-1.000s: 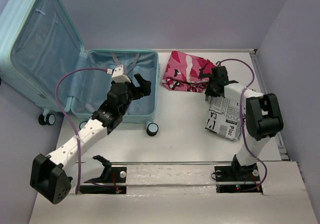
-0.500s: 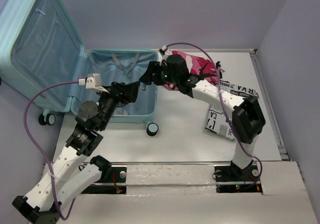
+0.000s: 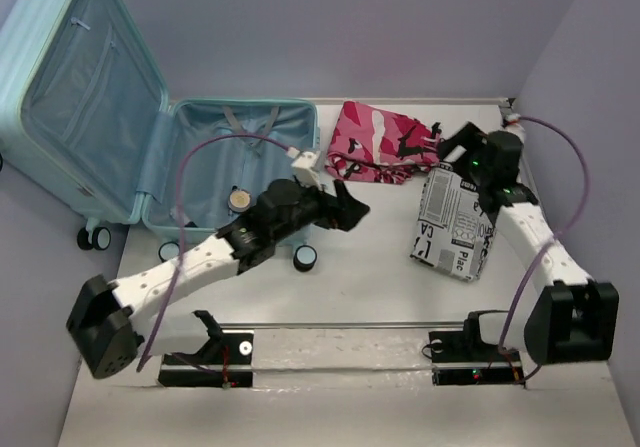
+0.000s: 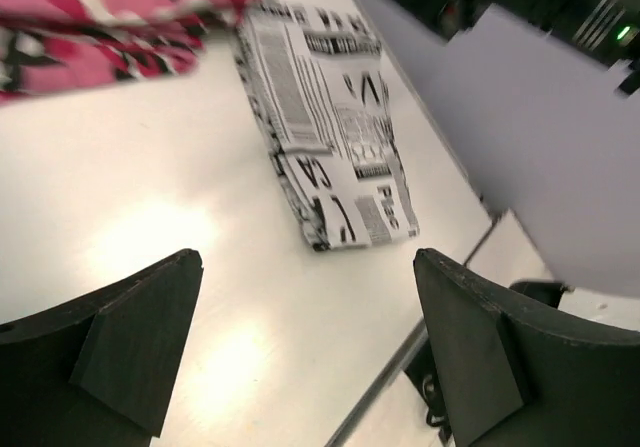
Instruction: Pack the luggage
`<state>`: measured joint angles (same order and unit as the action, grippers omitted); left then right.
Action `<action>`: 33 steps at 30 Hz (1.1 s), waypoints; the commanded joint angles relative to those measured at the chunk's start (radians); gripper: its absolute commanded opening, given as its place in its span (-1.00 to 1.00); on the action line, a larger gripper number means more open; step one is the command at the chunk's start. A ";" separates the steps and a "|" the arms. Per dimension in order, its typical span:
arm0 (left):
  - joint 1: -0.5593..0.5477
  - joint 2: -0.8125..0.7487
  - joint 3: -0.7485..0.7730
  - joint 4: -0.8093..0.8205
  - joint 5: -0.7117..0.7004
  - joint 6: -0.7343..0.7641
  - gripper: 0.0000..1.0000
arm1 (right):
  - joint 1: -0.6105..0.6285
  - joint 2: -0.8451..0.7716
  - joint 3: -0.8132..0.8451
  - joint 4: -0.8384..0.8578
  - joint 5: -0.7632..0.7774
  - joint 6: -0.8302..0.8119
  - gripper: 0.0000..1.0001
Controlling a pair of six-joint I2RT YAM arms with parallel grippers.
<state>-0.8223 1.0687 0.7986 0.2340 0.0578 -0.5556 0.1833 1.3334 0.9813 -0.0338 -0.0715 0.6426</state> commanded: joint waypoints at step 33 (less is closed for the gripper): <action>-0.141 1.169 0.712 0.048 0.278 -0.092 0.91 | -0.702 0.318 -0.305 0.023 -0.424 -0.083 0.65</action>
<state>-0.9642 2.1986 1.4715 0.2798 0.2859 -0.6136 -0.5190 1.5715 0.7040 0.0837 -0.3584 0.5407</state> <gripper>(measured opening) 0.971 0.838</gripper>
